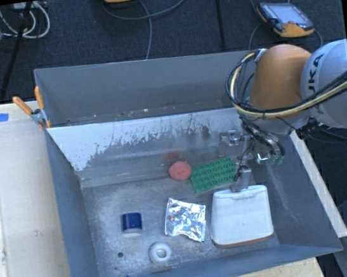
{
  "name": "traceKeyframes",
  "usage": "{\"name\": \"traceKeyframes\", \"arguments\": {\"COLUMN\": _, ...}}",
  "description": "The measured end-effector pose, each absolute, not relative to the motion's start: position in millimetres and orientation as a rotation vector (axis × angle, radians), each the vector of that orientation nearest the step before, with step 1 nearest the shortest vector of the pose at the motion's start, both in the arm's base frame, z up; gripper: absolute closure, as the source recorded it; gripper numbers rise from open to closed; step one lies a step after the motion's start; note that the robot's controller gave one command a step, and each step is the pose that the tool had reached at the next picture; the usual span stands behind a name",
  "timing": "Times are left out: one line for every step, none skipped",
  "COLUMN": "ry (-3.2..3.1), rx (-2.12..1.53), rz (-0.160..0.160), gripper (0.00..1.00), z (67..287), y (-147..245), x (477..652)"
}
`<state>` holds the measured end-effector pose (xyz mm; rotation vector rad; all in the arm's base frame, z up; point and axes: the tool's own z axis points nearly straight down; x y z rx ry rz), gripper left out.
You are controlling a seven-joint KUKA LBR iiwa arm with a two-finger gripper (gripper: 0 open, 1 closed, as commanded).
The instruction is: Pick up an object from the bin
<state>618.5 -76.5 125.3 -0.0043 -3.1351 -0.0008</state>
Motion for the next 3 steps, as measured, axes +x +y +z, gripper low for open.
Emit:
{"name": "traceKeyframes", "arguments": {"ry": -3.129, "rx": -0.280, "rz": -0.001, "gripper": 0.00, "z": 68.6, "y": -58.7, "x": 621.4}}
{"name": "traceKeyframes", "arguments": {"ry": -3.131, "rx": -0.274, "rz": 0.001, "gripper": 1.00, "z": 71.7, "y": -58.9, "x": 622.6}}
{"name": "traceKeyframes", "arguments": {"ry": -3.142, "rx": -0.225, "rz": 0.001, "gripper": 1.00, "z": 201.4, "y": -53.6, "x": 590.3}}
